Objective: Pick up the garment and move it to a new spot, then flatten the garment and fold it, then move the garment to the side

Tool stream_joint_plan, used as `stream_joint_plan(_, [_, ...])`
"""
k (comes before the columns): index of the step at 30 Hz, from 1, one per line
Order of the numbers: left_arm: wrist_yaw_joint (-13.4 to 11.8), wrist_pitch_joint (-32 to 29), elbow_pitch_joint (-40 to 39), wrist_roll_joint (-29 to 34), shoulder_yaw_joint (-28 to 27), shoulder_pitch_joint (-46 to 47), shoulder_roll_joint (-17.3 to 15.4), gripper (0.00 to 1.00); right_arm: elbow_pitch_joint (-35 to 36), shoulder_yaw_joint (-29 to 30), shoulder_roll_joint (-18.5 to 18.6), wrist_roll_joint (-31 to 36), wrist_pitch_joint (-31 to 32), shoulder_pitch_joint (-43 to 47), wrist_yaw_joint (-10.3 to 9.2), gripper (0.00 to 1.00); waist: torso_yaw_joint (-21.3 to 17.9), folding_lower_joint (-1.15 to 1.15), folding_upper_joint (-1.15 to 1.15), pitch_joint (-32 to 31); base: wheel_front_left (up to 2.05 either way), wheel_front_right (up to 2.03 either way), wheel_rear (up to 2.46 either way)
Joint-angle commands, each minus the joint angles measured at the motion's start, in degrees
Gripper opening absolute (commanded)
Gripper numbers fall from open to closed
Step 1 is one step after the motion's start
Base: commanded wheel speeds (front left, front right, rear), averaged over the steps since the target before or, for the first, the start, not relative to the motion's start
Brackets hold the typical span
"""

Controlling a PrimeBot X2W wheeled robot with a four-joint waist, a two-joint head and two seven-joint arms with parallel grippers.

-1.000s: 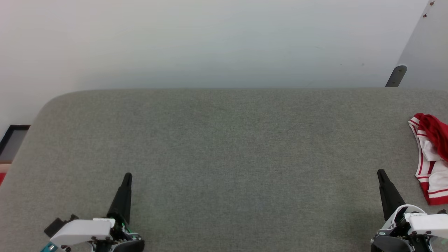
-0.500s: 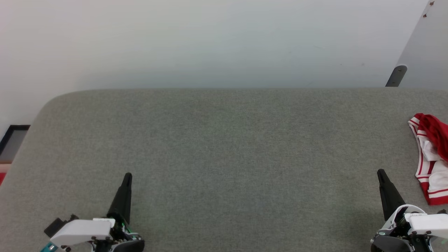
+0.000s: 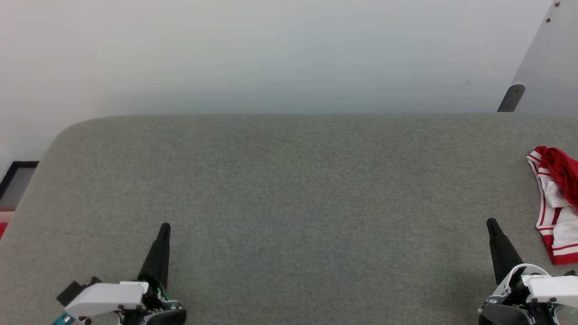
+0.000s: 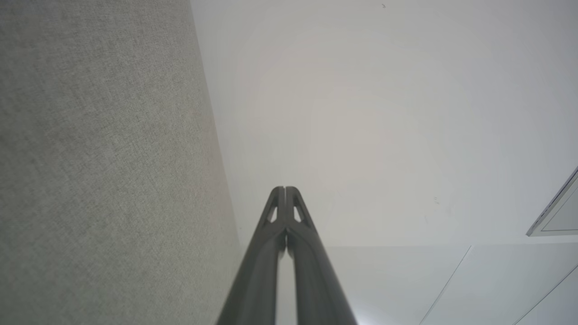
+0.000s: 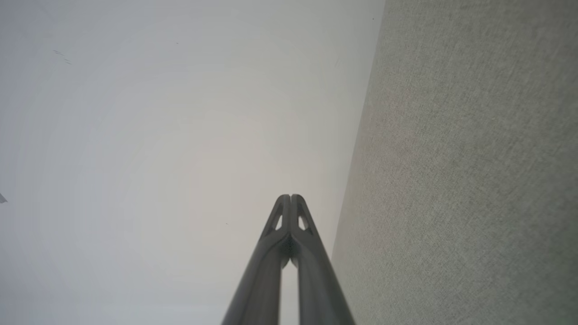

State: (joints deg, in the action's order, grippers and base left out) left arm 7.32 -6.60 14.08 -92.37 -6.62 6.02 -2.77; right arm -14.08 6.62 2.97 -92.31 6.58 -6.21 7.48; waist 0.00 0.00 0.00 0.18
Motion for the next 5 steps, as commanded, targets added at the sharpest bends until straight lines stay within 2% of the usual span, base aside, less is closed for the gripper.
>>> stream_joint_plan(1, [0.3,-0.1,0.0,0.0,-0.1,0.5,0.0,0.0,0.1,-0.2,-0.2,-0.2,0.1,-0.2,0.02,0.0,0.0,0.0,0.0,0.0,0.0,0.0,0.0])
stream_joint_plan(5, [0.3,-0.1,-0.1,0.0,-0.1,0.5,0.0,0.0,0.1,-0.2,-0.2,-0.2,0.1,-0.2,0.02,0.0,0.0,0.0,0.0,0.0,0.0,0.0,0.0])
